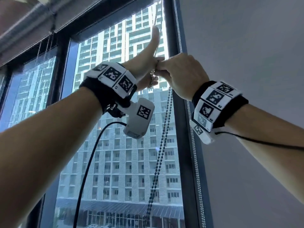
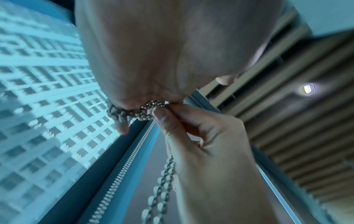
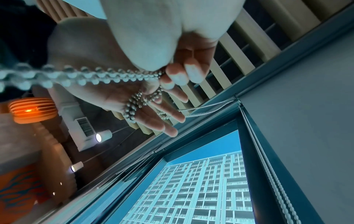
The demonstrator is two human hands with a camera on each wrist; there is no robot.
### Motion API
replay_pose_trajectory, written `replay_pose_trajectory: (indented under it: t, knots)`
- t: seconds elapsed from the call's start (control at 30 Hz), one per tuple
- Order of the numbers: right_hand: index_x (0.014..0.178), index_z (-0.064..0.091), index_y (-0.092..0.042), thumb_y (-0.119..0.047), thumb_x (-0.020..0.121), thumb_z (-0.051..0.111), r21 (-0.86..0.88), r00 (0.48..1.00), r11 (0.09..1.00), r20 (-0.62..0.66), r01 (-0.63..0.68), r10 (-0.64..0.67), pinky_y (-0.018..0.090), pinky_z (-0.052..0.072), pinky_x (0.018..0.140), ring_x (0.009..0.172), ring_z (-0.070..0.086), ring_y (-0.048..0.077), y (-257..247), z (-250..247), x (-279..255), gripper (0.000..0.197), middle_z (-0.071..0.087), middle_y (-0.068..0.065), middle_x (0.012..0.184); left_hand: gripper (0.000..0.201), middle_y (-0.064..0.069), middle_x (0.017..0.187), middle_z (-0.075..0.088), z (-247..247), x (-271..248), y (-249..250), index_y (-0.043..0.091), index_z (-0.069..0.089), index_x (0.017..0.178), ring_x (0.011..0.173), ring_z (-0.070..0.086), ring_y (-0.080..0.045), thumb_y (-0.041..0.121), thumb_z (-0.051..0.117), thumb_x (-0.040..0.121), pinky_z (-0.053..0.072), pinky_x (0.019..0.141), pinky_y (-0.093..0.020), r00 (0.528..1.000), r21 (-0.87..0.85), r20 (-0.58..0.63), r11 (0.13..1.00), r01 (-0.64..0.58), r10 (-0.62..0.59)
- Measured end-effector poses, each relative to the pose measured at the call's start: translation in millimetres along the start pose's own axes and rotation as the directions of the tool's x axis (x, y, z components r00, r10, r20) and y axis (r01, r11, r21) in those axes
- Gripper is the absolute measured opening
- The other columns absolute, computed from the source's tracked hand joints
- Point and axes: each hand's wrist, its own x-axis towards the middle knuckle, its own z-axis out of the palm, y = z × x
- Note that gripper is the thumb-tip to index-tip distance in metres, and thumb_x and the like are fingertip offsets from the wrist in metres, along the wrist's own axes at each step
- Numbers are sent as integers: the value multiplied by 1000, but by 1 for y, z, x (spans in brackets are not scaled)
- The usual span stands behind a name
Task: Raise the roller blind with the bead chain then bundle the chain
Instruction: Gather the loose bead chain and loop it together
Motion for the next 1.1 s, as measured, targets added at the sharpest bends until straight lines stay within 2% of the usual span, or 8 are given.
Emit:
replay_pose_trajectory:
  t: [0.17,0.4,0.63,0.7,0.8,0.87,0.97,1.1]
  knots:
    - [112,70,-14,-36,97,51,3,994,994,26,-108,108,38,57,72,74,70,30,-1,16,-18,33,75,13,91,63,-11,161,16,18,-2,1,21,-2,152,147,16,-27,48,-11,95,7,115,-50,998,385,-42,922,-29,49]
    - [98,71,-9,-30,96,56,197,959,939,44,-282,279,20,41,54,64,61,17,-6,27,-25,27,70,6,84,64,-21,156,26,27,-1,3,23,-7,151,144,24,-35,52,-9,94,14,116,-59,1000,428,20,904,5,-15]
    - [76,74,-9,-18,80,73,412,864,799,-53,-437,500,6,34,53,52,51,-3,-5,25,-19,10,60,-6,63,88,-20,148,40,27,10,12,17,26,149,134,40,-32,69,-6,85,29,110,-54,999,514,0,857,33,-38]
    - [67,72,-16,-18,77,75,465,833,767,-106,-442,543,9,37,54,51,51,-2,-7,24,-18,11,57,-10,58,95,-12,126,53,26,12,13,20,48,131,113,51,-24,78,-3,75,47,88,-39,999,535,15,844,33,-48]
    - [68,74,-17,-17,75,76,546,798,717,-139,-432,586,16,46,62,56,57,3,-10,27,-21,8,54,-17,54,74,-6,112,51,28,11,14,41,49,100,92,50,-15,81,-1,64,40,59,-23,996,595,45,803,32,-73]
    - [61,68,-26,-15,74,76,572,792,708,-158,-414,590,13,44,59,52,53,-4,-10,29,-24,18,50,-22,50,70,-7,113,50,31,10,17,36,46,91,94,55,-17,78,-5,68,43,59,-23,995,594,63,804,27,-80]
    - [52,41,-41,-13,74,75,594,790,709,-189,-380,583,17,49,63,50,52,-8,-12,30,-25,49,47,-26,49,104,-19,129,56,32,13,18,1,57,119,120,57,-29,73,-7,80,50,71,-26,992,589,65,806,49,-107]
    - [59,43,-43,-9,74,75,637,786,686,-198,-351,586,37,61,64,58,69,12,-14,32,-25,49,59,-16,57,89,-30,137,48,35,10,19,8,56,99,123,55,-40,71,-5,84,58,70,-30,989,537,78,841,64,-125]
